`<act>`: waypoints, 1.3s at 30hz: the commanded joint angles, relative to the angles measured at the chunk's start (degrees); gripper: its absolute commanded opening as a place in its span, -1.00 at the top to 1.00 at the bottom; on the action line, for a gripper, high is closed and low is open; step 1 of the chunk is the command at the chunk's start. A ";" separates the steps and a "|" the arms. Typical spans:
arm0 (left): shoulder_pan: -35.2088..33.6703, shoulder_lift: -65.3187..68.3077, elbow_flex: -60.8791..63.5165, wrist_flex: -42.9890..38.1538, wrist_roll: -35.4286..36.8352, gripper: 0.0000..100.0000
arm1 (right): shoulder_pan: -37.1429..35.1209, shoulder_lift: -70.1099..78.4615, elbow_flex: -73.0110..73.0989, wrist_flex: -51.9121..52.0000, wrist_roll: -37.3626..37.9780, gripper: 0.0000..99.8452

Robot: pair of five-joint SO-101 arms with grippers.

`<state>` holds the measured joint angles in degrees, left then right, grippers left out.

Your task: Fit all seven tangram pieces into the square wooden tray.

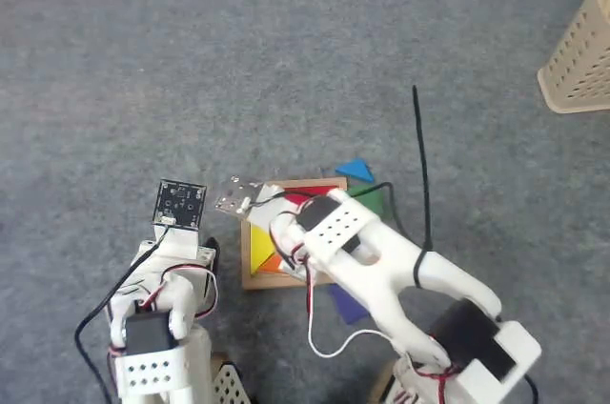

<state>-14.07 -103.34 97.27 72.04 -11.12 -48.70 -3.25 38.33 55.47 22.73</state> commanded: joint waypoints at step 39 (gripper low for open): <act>0.09 -0.35 -0.66 0.26 -0.26 0.66 | 7.60 -18.24 0.00 8.40 -2.11 0.98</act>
<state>-14.07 -103.34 97.27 72.04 -11.12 -42.55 -15.47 38.07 62.86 21.32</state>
